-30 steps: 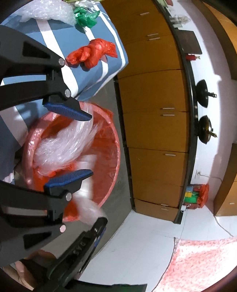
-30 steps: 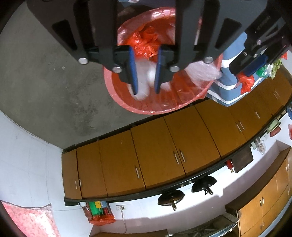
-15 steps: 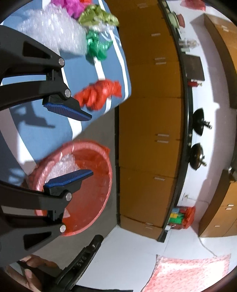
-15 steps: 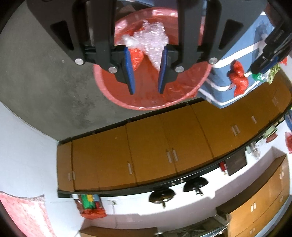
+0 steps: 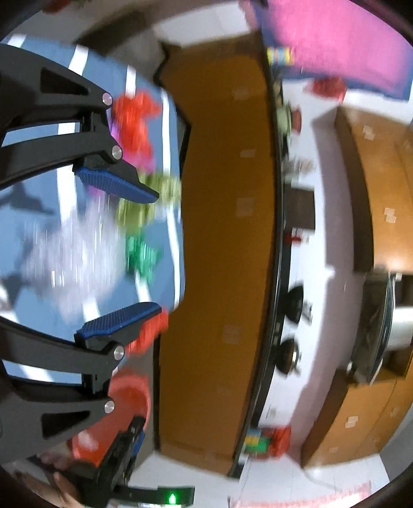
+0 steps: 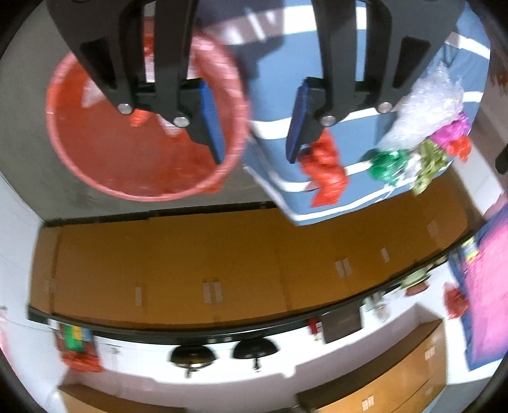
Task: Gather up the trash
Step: 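Move both open tools back over the table, then grasp the red bag with the right tool while the left tool grasps the purple bag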
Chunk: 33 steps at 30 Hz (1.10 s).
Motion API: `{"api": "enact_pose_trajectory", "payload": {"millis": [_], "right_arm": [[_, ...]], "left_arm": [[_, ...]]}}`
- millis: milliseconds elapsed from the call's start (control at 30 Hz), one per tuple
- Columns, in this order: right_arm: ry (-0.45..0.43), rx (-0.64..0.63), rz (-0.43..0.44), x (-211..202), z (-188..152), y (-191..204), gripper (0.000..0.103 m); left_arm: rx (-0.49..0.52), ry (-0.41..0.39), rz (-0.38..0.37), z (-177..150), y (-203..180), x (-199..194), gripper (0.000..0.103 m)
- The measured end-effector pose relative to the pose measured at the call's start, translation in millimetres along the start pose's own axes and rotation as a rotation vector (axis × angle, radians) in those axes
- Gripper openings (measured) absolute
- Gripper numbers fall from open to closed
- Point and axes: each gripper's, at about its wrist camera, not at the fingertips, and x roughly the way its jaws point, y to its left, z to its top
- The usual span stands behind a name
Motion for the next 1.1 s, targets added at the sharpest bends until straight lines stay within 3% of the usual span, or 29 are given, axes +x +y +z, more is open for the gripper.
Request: {"api": "enact_pose_trajectory", "payload": {"millis": [233,400,500,800,1100], "right_arm": [[0.038,-0.087,0.024,44,-1,59,0.070],[0.069,-0.121,0.001,75,6,76,0.079],[0.081,-0.154,-0.021,90,9,82,0.082],[0.131,-0.194,-0.045,122,11,93,0.081],[0.172,-0.216,-0.050,131,7,100,0.047]], "left_arm": [[0.000,0.020,0.204,-17,79,8,0.076],[0.004,0.044,0.247,-32,109,14,0.086],[-0.019,0.080,0.243,-38,121,25,0.088],[-0.026,0.135,0.218,-49,129,42,0.088],[-0.046,0.178,0.193,-50,122,55,0.088]]}}
